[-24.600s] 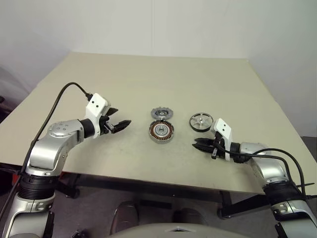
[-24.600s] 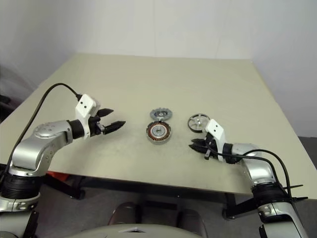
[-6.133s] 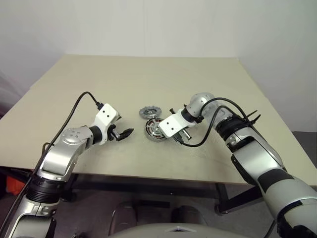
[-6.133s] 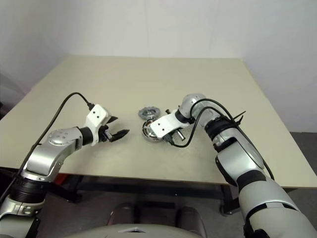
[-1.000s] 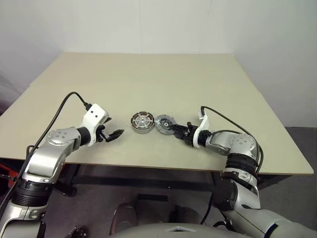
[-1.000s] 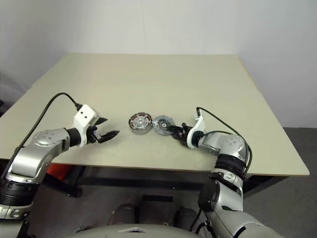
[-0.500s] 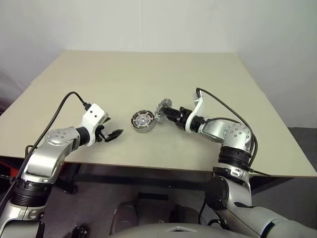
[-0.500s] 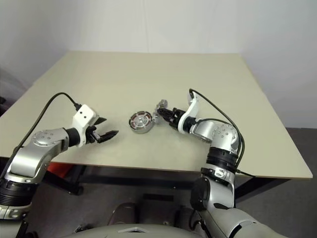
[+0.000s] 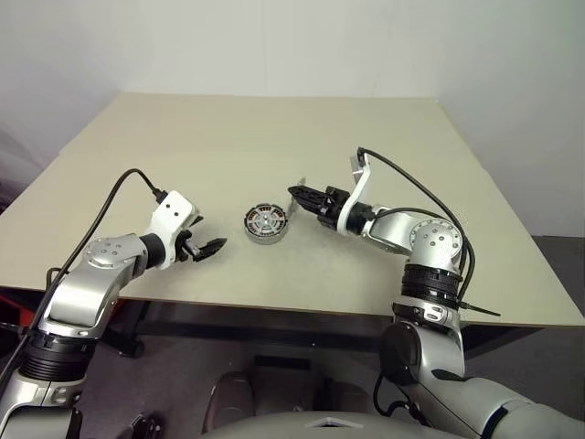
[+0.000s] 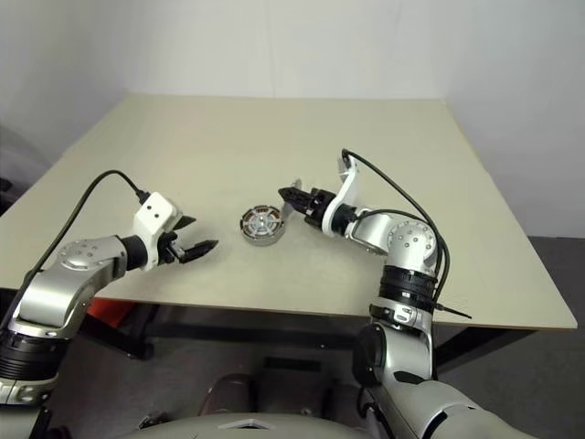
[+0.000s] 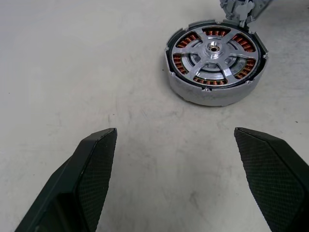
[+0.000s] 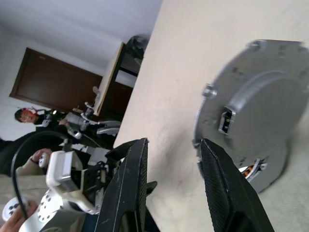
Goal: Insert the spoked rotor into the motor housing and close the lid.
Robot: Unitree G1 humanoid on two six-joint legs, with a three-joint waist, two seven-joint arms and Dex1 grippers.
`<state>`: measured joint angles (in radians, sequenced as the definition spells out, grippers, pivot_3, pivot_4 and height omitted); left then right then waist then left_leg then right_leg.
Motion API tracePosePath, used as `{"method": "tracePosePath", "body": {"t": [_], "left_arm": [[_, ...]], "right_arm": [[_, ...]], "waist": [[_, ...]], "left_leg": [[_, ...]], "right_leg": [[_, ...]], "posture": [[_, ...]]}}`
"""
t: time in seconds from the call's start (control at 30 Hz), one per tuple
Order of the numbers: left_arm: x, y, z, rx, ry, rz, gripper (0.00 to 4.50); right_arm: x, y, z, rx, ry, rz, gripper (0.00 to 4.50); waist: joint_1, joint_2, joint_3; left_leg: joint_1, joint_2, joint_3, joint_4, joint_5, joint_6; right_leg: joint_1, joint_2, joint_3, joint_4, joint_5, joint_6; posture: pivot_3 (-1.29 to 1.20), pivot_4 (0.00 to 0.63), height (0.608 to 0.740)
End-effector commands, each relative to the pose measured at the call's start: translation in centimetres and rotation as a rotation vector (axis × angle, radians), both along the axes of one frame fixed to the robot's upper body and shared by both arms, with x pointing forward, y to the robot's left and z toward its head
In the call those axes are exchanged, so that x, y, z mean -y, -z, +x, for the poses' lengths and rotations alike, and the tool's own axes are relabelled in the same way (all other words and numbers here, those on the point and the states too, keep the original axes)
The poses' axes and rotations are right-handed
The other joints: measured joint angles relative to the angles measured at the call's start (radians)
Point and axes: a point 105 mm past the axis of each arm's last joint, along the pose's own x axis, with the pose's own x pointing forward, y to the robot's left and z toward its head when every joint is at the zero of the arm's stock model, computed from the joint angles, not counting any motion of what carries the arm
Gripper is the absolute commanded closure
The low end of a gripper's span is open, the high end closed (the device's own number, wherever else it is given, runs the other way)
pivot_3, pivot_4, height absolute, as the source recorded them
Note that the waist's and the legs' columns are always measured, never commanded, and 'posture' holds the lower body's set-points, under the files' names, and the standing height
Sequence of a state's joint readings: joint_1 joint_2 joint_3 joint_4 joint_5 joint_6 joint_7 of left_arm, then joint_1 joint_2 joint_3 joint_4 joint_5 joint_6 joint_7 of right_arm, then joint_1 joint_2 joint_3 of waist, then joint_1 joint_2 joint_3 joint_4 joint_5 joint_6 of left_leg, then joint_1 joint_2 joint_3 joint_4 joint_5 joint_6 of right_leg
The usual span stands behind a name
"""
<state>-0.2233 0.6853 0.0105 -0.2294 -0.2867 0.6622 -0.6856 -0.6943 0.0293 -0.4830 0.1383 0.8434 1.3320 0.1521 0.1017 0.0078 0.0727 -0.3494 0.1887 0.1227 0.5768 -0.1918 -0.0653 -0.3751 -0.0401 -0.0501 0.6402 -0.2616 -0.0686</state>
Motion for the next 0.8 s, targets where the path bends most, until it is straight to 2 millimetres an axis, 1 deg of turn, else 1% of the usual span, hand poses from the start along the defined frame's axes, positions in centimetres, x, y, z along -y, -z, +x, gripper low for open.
{"method": "tracePosePath", "body": {"t": [0.03, 0.43, 0.57, 0.8], "left_arm": [[-0.4, -1.6, 0.2, 0.07, -0.006, 0.018, 0.4], [-0.3, -1.6, 0.2, 0.072, -0.004, 0.019, 0.4], [-0.3, -1.7, 0.2, 0.075, -0.004, 0.021, 0.4], [-0.4, -1.7, 0.2, 0.08, -0.006, 0.025, 0.4]], "right_arm": [[-0.2, -1.0, 0.4, 0.043, 0.002, 0.007, 2.57], [0.1, -0.7, 1.0, 0.05, 0.028, 0.002, 2.57], [-0.4, -0.7, 1.0, 0.053, 0.02, 0.01, 2.57], [-1.8, -0.3, 1.3, 0.042, 0.011, 0.034, 2.57]], "waist": [[0.0, 0.0, 0.0], [0.0, 0.0, 0.0], [0.0, 0.0, 0.0], [-0.001, 0.0, 0.0]], "left_leg": [[0.0, 0.0, 0.0, 0.0, 0.0, 0.0], [0.0, 0.0, 0.0, 0.0, 0.0, 0.0], [0.0, 0.0, 0.0, 0.001, 0.0, 0.0], [0.0, 0.0, 0.0, 0.0, 0.0, 0.0]], "right_leg": [[0.0, 0.0, 0.0, 0.0, 0.0, 0.0], [0.0, 0.0, 0.0, 0.0, 0.0, 0.0], [-0.002, -0.002, -0.002, -0.001, 0.001, -0.002], [-0.002, -0.001, -0.002, -0.001, 0.001, -0.002]], "posture": [[0.0, 0.0, 0.74], [0.0, 0.0, 0.74], [0.0, 0.0, 0.74], [0.0, 0.0, 0.74]]}}
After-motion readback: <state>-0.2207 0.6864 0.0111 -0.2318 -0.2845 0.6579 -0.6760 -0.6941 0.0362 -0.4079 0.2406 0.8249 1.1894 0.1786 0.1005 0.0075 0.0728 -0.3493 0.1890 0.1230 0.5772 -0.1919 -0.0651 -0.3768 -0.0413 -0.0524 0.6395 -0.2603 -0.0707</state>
